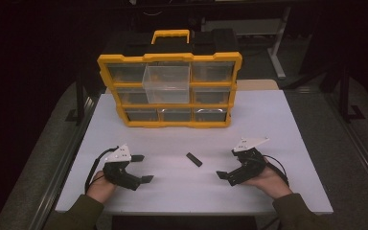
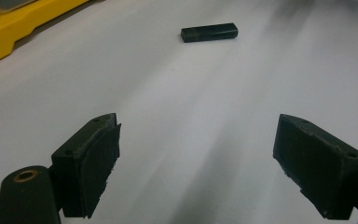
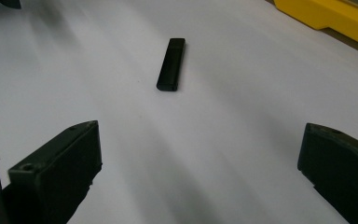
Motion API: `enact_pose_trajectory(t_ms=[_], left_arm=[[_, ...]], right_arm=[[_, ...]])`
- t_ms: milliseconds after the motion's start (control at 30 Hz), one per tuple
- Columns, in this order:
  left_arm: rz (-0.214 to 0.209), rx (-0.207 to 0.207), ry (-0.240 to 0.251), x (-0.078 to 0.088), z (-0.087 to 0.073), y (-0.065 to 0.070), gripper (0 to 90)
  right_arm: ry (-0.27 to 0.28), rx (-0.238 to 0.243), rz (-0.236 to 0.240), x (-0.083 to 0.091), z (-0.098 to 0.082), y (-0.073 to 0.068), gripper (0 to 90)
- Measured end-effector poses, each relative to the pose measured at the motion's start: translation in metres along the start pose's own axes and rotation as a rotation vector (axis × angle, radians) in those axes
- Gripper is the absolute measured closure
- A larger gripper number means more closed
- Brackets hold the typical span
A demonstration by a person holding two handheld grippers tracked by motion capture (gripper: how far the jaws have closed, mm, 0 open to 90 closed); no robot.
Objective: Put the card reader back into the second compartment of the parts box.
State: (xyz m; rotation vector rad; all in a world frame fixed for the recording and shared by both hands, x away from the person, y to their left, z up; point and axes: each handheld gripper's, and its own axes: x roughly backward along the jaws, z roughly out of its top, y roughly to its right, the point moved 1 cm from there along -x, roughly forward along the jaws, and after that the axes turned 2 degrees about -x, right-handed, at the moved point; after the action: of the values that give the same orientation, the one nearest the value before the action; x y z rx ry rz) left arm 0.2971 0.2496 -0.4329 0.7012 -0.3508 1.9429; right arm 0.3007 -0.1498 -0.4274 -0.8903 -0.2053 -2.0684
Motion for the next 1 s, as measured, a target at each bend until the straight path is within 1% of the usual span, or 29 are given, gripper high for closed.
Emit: enact_pose_trajectory(t_ms=[1000], left_arm=[[-0.002, 0.002, 0.006, 0.000, 0.000, 0.001, 14.6]], right_arm=[[-0.001, 0.010, 0.030, -0.006, 0.018, 0.001, 0.0]])
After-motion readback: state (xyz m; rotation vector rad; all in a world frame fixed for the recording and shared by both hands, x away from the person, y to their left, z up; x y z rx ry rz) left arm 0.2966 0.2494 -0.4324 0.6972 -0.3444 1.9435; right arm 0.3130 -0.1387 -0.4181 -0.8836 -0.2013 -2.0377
